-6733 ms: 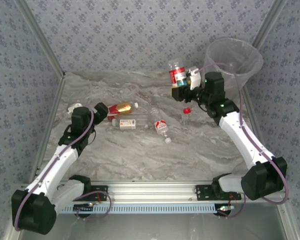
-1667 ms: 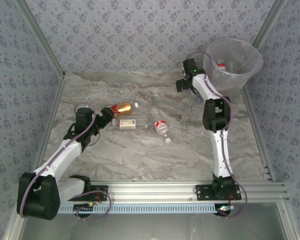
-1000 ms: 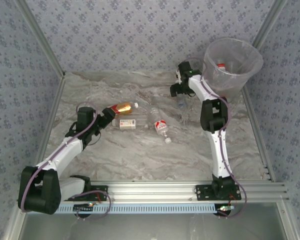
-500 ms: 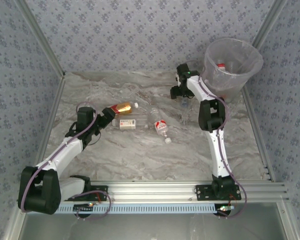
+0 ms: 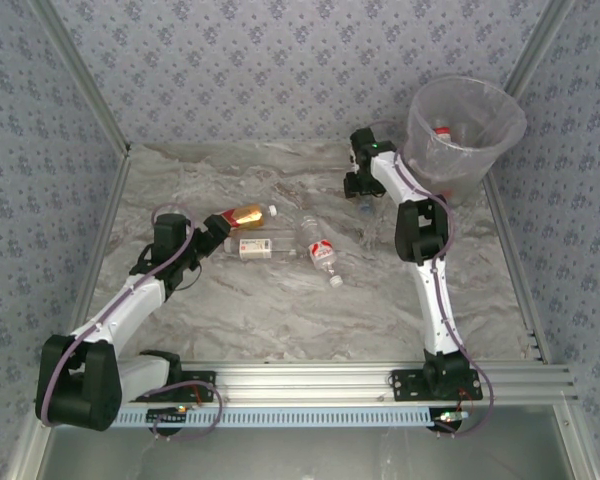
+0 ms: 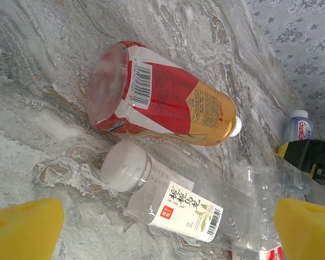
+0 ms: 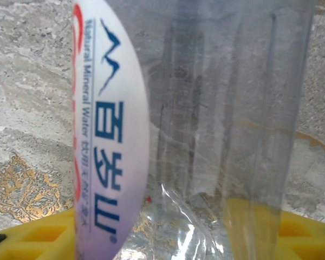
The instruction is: Put the plastic bottles in the bin
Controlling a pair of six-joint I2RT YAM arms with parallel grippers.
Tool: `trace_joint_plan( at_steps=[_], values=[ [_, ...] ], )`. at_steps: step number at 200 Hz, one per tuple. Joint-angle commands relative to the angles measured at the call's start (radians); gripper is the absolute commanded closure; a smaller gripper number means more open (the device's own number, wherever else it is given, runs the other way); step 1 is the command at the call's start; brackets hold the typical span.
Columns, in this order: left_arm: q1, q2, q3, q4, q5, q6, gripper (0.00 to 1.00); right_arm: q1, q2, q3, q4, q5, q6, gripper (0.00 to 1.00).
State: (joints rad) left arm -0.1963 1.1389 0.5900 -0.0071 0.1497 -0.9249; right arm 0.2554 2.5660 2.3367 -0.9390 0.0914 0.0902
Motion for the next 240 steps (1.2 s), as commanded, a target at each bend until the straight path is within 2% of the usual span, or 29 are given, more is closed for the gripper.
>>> trace_joint_plan(
  at_steps=[1,39,134,240],
  values=[
    [0.005,-0.027,-0.004,-0.005,-0.001,0.032,0.01,0.006,0.019,0.0,-0.023,0.061,0.011,0.42],
    [0.005,-0.018,0.0,-0.003,-0.005,0.038,0.0,0.018,-0.044,-0.063,0.031,0.085,0.014,0.46],
    [0.005,-0.021,0.011,0.005,0.027,0.044,0.01,0.034,-0.331,-0.423,0.301,0.074,0.028,0.52],
    [-0.029,0.032,0.044,0.04,0.05,0.06,0.0,0.059,-0.629,-0.683,0.479,0.054,0.023,0.54]
  ],
)
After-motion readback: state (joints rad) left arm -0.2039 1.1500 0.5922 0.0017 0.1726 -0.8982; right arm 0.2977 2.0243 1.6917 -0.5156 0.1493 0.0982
